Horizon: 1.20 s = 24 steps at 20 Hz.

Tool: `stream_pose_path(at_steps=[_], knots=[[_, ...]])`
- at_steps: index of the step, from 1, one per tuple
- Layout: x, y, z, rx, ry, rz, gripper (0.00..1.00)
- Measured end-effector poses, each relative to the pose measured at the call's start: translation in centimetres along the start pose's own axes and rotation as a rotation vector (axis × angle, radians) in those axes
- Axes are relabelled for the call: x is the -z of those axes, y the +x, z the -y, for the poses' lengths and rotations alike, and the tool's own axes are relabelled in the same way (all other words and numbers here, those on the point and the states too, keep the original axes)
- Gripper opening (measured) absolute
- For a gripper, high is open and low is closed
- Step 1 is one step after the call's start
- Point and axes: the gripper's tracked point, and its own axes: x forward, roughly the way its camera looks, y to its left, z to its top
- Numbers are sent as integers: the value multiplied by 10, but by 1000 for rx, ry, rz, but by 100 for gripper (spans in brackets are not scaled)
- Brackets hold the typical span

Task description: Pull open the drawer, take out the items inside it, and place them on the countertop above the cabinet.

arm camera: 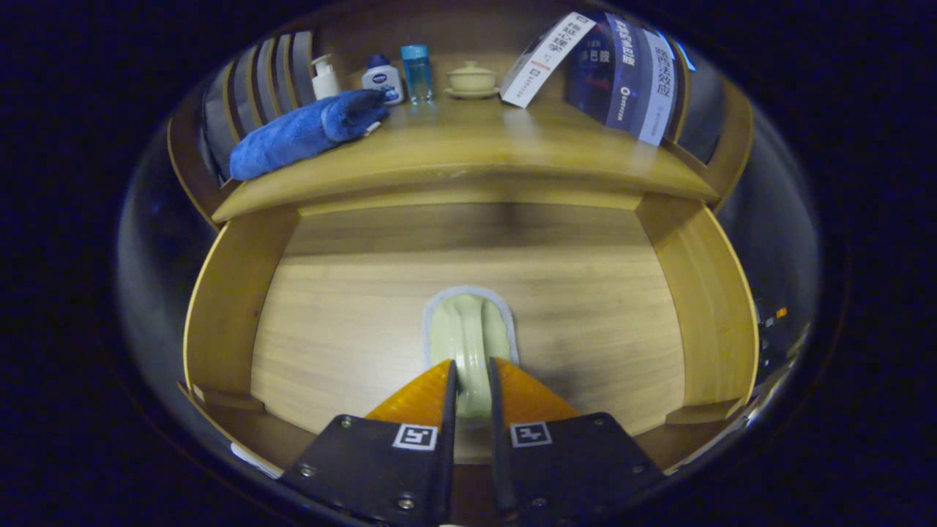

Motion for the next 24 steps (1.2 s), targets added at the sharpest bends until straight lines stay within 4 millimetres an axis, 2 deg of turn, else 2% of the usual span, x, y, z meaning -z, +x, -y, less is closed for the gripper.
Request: stream_pose_path(at_steps=[2, 4, 6, 10, 13, 16, 21, 23, 24], knots=[[-4, -3, 1, 8, -4, 55, 22], [-6, -4, -13, -61, -25, 95, 22], [-8, -19, -27, -130, 2, 138, 12], [-14, -36, -27, -139, 33, 190, 12], [-27, -60, -33, -167, 33, 250, 12], [-52, -88, -30, -129, -36, 354, 12], [-119, -147, -24, 11, -192, 650, 12], [-143, -171, -30, 21, -201, 752, 12], [-154, -176, -33, 12, -189, 788, 12]])
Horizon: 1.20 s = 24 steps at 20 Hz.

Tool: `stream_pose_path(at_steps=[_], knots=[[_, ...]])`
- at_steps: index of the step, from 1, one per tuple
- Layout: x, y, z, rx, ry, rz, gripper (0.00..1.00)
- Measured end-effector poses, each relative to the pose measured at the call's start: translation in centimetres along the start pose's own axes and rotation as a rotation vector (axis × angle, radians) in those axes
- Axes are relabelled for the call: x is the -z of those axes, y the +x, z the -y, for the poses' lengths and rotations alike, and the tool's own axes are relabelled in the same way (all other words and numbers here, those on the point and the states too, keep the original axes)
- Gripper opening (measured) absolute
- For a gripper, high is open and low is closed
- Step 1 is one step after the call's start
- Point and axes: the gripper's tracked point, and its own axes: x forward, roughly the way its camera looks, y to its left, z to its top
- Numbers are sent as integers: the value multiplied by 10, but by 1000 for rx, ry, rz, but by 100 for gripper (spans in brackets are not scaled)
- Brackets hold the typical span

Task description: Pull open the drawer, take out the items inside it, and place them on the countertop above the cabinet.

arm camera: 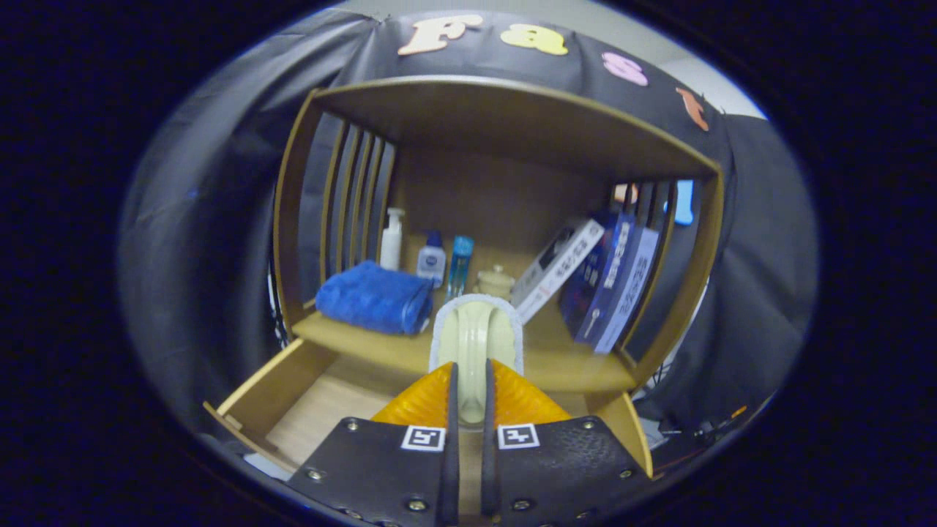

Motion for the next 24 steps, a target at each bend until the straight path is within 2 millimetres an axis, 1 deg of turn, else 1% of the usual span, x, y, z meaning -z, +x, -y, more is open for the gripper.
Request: stream_pose_path(at_steps=[1, 2, 4, 7, 8, 9, 12, 15, 17, 18, 19, 20, 22, 23, 24], knots=[[-11, 2, -1, -3, 18, 25, 12], [-16, 2, -1, -4, 35, 36, 12], [-27, 11, 2, -4, 66, 36, 12], [-36, 34, 6, -5, 89, 32, 12], [-34, 44, 9, 2, 99, 18, 12], [-30, 54, 9, 2, 116, -3, 12], [-6, 90, 8, 3, 185, -80, 12], [27, 121, 8, 23, 209, -158, 12], [48, 139, 2, 13, 235, -211, 12], [42, 149, 4, 21, 250, -169, 12], [43, 159, 8, 35, 249, -161, 13], [45, 162, 8, 33, 254, -153, 12], [51, 177, 7, 37, 253, -142, 13], [51, 181, 9, 39, 256, -129, 13], [51, 187, 7, 32, 276, -121, 14]])
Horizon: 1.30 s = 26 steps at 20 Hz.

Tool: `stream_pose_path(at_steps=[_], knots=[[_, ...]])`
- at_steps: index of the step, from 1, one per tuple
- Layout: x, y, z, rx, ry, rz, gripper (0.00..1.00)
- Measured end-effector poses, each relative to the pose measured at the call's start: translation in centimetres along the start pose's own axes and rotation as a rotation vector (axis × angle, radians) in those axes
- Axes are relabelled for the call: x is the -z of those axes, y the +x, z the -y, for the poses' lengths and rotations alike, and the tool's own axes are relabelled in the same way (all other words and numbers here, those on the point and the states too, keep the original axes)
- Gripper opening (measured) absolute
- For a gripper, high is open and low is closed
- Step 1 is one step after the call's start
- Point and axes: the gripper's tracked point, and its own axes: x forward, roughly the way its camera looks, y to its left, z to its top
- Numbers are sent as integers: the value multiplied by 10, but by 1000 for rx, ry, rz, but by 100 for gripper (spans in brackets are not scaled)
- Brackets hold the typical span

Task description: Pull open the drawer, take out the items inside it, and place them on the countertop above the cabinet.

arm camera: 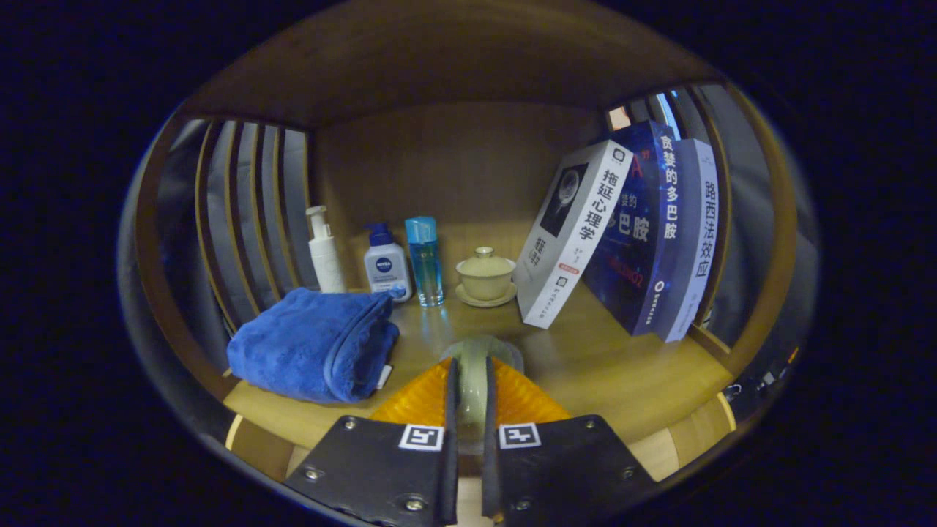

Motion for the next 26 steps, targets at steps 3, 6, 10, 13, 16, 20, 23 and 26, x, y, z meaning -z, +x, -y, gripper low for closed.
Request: stream_pose_path(at_steps=[3, 6, 10, 13, 16, 20, 23, 26], knots=[[-4, 9, 3, -9, 50, 7, 14], [-6, 18, 2, -7, 89, -5, 13], [-8, 8, 5, 21, 5, 16, 29], [-10, -15, -9, 1, -34, 41, 66], [-20, -56, -23, -20, -45, 85, 86], [-27, -119, -33, -15, -72, 132, 98], [-27, -171, -42, -33, -47, 155, 98], [-19, -221, -41, -45, -17, 172, 98]])
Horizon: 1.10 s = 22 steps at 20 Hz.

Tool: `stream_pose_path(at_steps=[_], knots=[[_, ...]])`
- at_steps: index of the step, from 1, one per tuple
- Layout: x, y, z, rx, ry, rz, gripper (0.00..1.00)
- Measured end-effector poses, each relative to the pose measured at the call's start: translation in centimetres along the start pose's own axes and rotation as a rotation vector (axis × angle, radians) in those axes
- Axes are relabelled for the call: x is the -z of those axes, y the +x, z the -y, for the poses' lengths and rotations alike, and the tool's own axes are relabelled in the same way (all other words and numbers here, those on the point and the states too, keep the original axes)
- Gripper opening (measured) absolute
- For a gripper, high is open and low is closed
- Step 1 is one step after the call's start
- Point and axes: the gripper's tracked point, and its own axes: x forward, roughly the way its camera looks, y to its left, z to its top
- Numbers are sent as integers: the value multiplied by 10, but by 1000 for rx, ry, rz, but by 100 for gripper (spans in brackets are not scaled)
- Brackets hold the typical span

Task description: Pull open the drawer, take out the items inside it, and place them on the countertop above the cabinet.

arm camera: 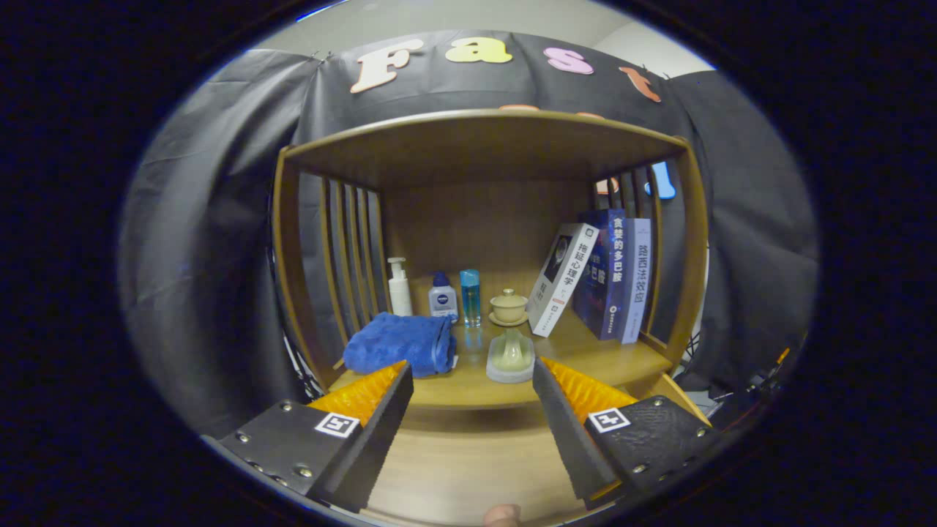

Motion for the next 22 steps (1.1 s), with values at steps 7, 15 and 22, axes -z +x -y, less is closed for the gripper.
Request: stream_pose_path(at_steps=[7, 15, 22], knots=[[32, -95, 38, 47, -21, 46, 98], [105, -146, 54, 45, -46, 47, 98], [186, -141, 50, 42, -105, -31, 98]])
